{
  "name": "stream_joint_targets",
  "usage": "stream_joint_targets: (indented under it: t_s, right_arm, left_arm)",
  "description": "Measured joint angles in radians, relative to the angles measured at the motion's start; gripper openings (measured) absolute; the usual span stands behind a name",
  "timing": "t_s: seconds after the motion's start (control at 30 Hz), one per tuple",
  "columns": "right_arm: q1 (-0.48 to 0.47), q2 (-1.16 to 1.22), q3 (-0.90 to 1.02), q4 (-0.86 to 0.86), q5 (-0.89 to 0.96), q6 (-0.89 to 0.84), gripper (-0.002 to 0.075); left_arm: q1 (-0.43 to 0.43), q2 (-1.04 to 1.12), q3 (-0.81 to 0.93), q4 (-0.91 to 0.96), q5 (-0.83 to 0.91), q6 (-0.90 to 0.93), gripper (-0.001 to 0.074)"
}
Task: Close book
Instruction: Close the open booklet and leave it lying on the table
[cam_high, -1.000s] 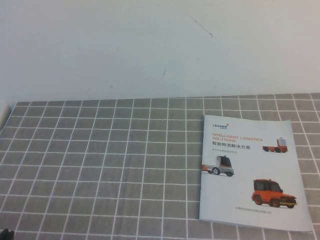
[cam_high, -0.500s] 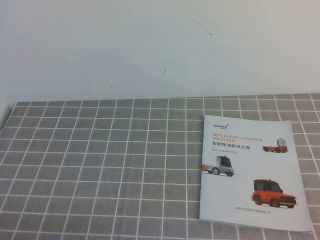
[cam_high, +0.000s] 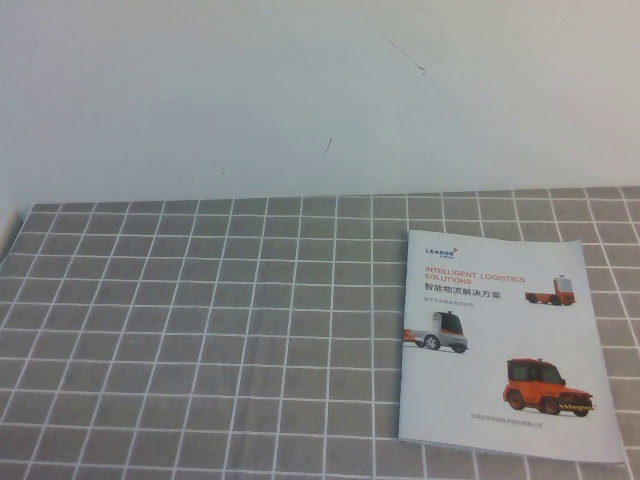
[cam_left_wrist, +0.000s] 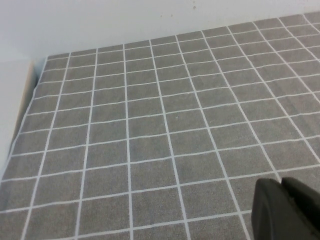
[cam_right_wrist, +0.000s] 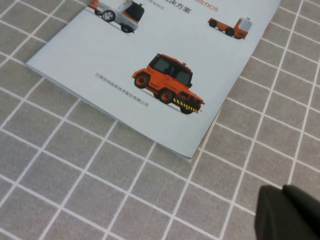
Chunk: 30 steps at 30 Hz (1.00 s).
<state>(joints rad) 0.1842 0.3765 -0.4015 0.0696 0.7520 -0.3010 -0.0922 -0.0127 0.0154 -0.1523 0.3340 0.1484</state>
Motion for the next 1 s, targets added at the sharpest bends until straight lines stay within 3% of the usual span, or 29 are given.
stream_joint_targets:
  t_s: [1.0]
  right_arm:
    - [0.000, 0.000, 0.000, 0.005, 0.000, 0.000, -0.0001]
  left_arm:
    - [-0.008, -0.001, 0.000, 0.041, 0.000, -0.062, -0.0004]
